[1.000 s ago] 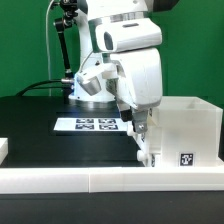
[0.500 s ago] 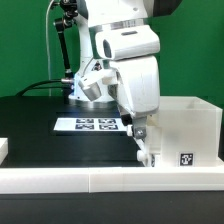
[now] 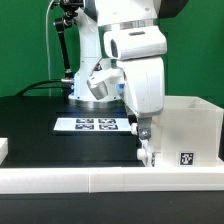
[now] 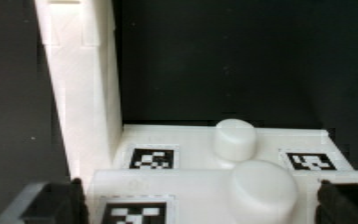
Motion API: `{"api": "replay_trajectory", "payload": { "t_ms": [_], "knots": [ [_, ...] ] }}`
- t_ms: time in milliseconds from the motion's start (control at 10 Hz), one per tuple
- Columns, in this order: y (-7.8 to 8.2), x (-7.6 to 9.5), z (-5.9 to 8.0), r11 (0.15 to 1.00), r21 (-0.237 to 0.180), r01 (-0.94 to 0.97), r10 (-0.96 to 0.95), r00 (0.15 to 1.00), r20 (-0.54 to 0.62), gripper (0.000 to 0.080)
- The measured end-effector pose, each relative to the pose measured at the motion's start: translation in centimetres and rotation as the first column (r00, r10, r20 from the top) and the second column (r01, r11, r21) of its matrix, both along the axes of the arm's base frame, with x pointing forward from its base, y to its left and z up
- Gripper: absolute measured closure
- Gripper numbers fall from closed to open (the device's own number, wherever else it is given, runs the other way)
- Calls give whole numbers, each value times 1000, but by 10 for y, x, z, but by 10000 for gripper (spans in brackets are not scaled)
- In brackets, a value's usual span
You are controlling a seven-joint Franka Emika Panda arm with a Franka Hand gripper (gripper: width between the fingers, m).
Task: Assemble drawer
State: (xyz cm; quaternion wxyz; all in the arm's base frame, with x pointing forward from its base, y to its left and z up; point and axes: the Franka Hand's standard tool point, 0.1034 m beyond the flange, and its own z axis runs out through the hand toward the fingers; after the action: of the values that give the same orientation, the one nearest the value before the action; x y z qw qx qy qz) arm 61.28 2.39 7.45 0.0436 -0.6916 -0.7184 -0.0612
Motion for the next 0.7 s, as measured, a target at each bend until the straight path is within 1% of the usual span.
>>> {"api": "replay_trajectory", "payload": {
  "t_ms": [300, 400, 500, 700],
  "knots": [
    [0, 1, 2, 1000, -1, 17, -17, 1000, 2, 150],
    [-3, 1, 2, 1000, -1, 28, -28, 1000, 0, 150],
    [-14, -1, 0, 1000, -5, 26, -26, 1000, -4, 150],
    [-14, -1, -1, 999, -4, 33, -33, 999, -5, 150]
  ]
}}
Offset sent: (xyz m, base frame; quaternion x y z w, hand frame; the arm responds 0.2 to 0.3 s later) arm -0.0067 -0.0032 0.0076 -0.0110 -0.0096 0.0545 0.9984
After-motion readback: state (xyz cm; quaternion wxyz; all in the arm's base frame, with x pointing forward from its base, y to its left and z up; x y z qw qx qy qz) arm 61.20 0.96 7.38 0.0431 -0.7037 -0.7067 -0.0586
